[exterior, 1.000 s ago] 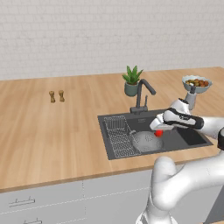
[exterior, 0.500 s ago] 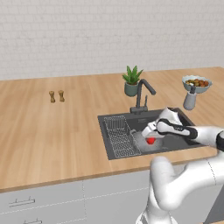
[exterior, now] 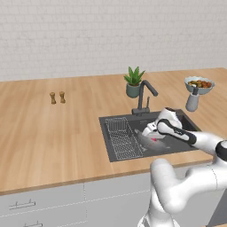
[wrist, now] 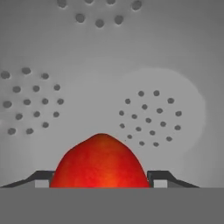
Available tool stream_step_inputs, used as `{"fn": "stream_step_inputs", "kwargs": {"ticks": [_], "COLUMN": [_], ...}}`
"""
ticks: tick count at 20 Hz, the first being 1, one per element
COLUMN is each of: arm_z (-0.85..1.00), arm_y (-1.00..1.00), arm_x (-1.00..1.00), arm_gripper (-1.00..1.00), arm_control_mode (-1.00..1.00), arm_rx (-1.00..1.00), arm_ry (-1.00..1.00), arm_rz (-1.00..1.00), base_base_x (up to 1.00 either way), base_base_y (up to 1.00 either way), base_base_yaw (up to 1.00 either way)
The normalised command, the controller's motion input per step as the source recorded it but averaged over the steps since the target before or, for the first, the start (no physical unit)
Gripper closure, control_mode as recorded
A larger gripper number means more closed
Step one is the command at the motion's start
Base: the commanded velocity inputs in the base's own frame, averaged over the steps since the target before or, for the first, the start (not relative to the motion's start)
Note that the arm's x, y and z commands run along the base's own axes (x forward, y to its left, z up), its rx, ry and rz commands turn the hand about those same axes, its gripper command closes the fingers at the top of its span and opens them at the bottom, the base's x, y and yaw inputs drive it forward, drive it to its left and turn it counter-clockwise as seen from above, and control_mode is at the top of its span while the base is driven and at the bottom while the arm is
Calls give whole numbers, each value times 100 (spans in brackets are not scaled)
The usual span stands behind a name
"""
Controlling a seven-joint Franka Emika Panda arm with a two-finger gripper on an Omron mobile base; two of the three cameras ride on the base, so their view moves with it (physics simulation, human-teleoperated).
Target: Put the colander in the sink, put the orange, apple in the colander, and turn on the sink faucet and pour water over the colander.
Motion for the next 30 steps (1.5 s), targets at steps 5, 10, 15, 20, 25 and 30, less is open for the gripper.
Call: {"fn": "stream_step_inputs", "kwargs": {"ticks": [5,10,15,20,25,30], "arm_z": [20,13,55,100,87,83], "arm_y": [0,0,-4,-48,-84,-97], "arm_x": [-38,-70,-50,-32,-7,-1], "arm_gripper": [-100,-100,-100,-100,-100,-100], "arm_control_mode": [-100,-100,-100,-100,-100,-100], "arm_rx": [0,0,0,-2,-16,-15], "arm_ry": [-19,-28,-36,-12,19,34], "arm_rz": [0,-13,-20,-28,-43,-46], "base_base_x": [0,0,0,0,0,0], "base_base_y": [0,0,0,0,0,0], "base_base_yaw": [0,0,0,0,0,0]}}
